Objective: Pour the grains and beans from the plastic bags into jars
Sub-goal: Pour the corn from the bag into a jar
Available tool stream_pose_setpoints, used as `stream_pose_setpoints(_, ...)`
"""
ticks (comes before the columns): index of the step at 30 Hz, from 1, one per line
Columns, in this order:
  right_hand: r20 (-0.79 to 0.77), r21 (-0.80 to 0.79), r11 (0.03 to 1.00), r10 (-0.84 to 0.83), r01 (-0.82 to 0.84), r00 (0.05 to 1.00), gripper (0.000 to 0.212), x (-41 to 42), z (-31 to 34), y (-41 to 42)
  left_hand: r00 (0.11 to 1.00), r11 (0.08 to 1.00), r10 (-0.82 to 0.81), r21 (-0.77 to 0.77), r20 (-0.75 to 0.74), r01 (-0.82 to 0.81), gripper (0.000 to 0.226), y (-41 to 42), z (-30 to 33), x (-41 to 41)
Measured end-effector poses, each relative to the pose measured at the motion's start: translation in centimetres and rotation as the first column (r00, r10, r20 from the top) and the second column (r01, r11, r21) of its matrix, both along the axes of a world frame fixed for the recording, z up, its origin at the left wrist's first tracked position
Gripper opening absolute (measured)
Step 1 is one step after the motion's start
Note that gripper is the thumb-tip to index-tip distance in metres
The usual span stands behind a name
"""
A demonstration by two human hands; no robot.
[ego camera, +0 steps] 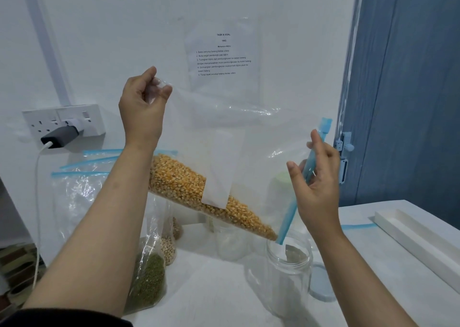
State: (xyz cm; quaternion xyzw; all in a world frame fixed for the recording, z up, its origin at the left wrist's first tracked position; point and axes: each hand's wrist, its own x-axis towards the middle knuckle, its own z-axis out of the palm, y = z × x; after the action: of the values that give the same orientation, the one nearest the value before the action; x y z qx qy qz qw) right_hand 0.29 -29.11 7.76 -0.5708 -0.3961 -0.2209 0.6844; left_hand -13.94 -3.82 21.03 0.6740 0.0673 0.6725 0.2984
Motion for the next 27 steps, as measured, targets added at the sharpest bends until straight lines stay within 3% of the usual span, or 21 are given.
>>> stream_pose_setpoints(27, 0.009, -0.026, 0.998, -0.053, 0.054, 0.999, 0.063, -0.06, -0.33, -0.63, 0.999, 0.998, 0.034, 0.045, -0.003, -0.034, 0.044, -0.49, 0.50, 0.46)
